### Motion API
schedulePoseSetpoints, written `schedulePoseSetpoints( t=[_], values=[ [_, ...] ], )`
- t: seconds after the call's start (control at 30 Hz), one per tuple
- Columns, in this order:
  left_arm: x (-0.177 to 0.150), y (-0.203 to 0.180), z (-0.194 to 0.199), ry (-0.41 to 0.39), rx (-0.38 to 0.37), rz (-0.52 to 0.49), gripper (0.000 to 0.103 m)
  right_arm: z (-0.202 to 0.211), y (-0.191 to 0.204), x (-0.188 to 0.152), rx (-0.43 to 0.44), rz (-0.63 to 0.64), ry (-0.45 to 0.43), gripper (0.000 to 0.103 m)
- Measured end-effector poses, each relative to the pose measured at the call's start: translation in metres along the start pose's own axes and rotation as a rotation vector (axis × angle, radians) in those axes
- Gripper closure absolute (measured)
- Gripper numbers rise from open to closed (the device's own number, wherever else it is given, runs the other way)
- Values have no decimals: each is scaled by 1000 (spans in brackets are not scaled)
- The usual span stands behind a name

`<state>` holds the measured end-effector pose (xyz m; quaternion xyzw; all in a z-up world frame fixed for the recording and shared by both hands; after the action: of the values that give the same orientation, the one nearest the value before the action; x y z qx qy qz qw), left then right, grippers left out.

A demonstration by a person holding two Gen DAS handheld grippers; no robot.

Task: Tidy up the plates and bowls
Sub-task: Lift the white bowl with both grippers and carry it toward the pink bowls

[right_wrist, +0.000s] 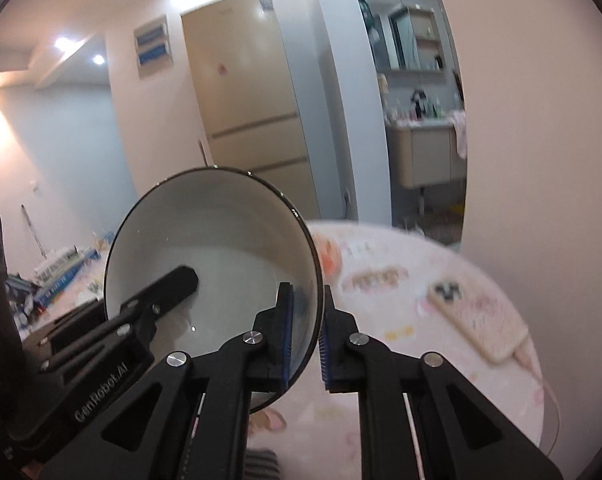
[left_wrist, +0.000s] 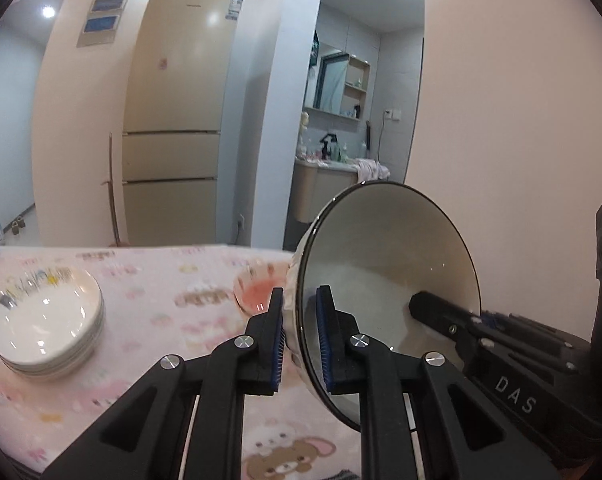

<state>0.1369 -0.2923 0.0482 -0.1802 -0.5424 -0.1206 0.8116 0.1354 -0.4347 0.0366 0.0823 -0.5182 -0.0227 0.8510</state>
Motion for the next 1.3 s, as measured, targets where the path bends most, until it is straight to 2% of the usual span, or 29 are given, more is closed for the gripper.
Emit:
schedulePoseSetpoints(
  t=[0.2,0.3,0.43,0.6,0.67,0.77,0.93,1.17,1.3],
  values=[
    [62,9,-3,-45,54,-16,87,-8,18,52,40,8,-79,92],
    [89,17,-15,-29,55,-5,87,-23,20,79,57,-14,-90,92],
    [103,26,-30,-29,55,15,87,-44,17,100,85,-64,-91,93],
    [86,30,-44,-82,30,-9,87,-56,15,94,69,-45,-123,93],
    [74,35,-55,-83,18,14,87,-63,11,88,68,-51,-118,93],
    [59,45,-77,-48,8,42,87,-78,8,79,58,-42,-70,93],
    [41,53,-105,17,19,30,86,-109,1,64,46,-60,35,93],
    [18,58,-126,64,23,50,86,-128,-5,49,-3,-45,83,93],
    [5,53,-138,73,49,12,86,-136,-8,43,-57,-41,88,93]
  ],
)
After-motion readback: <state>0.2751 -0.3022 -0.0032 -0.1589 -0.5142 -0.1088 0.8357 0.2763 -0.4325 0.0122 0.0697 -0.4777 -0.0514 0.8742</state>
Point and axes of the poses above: each gripper's, at about its wrist camera, not at the fingertips, and z roughly against the way its jaws point, y to its left, x to its top, the point moved 3 cm from there along -z, roughly the way its jaws point, and after that the axes turned 1 degree about -y, right-handed, at the moved point
